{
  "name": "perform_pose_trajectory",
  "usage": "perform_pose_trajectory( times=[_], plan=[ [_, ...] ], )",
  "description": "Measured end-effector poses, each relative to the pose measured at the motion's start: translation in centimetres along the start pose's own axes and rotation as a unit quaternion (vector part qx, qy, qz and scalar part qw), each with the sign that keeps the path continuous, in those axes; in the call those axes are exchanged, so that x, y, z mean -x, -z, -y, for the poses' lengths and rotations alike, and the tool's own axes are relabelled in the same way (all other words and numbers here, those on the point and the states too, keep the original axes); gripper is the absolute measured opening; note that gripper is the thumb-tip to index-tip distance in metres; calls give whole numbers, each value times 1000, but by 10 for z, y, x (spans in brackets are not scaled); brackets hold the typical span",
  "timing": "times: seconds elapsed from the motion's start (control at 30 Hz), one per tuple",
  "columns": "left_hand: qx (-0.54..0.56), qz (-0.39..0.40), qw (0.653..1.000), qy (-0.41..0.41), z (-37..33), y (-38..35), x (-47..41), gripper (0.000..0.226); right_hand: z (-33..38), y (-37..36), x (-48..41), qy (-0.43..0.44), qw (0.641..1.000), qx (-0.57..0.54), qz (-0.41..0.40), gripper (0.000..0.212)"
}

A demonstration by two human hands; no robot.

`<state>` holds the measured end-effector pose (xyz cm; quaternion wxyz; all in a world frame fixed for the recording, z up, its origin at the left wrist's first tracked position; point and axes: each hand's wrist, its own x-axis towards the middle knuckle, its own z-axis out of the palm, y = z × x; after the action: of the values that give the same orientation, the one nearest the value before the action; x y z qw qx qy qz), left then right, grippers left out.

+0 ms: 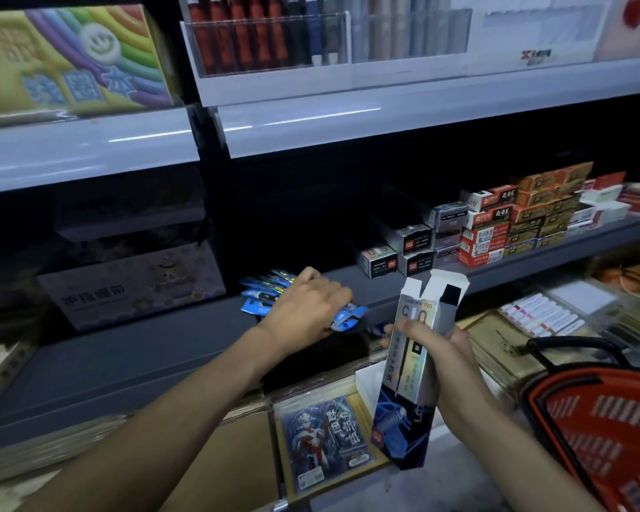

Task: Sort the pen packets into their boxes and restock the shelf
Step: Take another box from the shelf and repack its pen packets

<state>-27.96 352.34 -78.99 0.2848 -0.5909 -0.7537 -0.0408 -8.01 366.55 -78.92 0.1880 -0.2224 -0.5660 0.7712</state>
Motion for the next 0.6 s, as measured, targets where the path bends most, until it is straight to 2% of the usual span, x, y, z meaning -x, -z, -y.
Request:
perform_pose_trajectory(
  times=[0.13,0.2,0.27,0.33,0.4,0.5,0.6],
  plan=[
    [-10,-49,998,-40,-1,4,5,16,-8,-1,0,5,999,26,27,39],
    [31,-104,994,-21,-4,15,5,14,-10,-2,-1,6,998,43,37,42],
    [101,-178,978,32,-12,36,2,17,-11,-4,-2,16,997,57,49,47],
    [170,-264,942,116,-25,61,-2,20,-11,-10,0,28,995,77,58,54],
    [262,-325,887,196,-40,88,-4,20,-8,-18,3,43,992,92,76,60],
    [401,-371,794,268,-56,119,0,19,-6,-31,11,70,984,132,101,75],
    [462,-398,727,316,-60,129,11,35,-4,-44,20,106,974,165,116,64]
  ],
)
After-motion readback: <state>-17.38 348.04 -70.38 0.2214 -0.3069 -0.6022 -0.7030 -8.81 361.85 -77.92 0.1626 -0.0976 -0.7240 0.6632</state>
